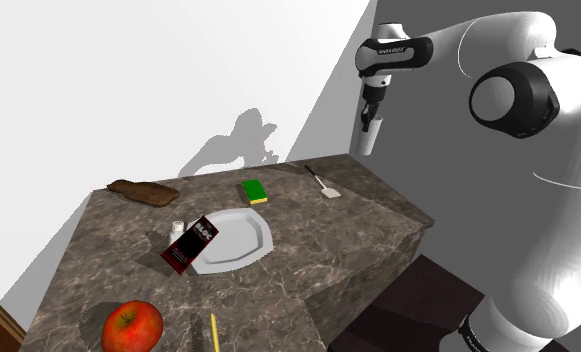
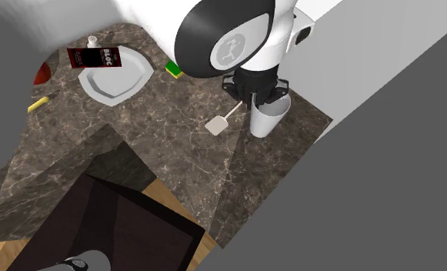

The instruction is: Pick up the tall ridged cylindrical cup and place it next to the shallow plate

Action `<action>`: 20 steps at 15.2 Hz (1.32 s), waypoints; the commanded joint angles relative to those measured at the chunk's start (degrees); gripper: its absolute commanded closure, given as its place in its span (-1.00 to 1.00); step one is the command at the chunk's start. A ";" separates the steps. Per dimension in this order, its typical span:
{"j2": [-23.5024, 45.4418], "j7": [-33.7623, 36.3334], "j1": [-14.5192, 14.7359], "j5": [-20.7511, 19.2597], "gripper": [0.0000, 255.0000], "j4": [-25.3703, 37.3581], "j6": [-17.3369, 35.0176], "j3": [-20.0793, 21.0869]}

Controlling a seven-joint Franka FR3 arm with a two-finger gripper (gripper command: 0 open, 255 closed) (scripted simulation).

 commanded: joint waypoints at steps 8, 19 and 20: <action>0.86 -0.41 -0.47 0.30 1.00 8.24 -7.40 -0.15; -9.43 10.32 6.88 -3.89 1.00 -2.77 -6.79 3.54; -10.47 11.72 7.68 -4.28 1.00 -4.02 -6.64 4.13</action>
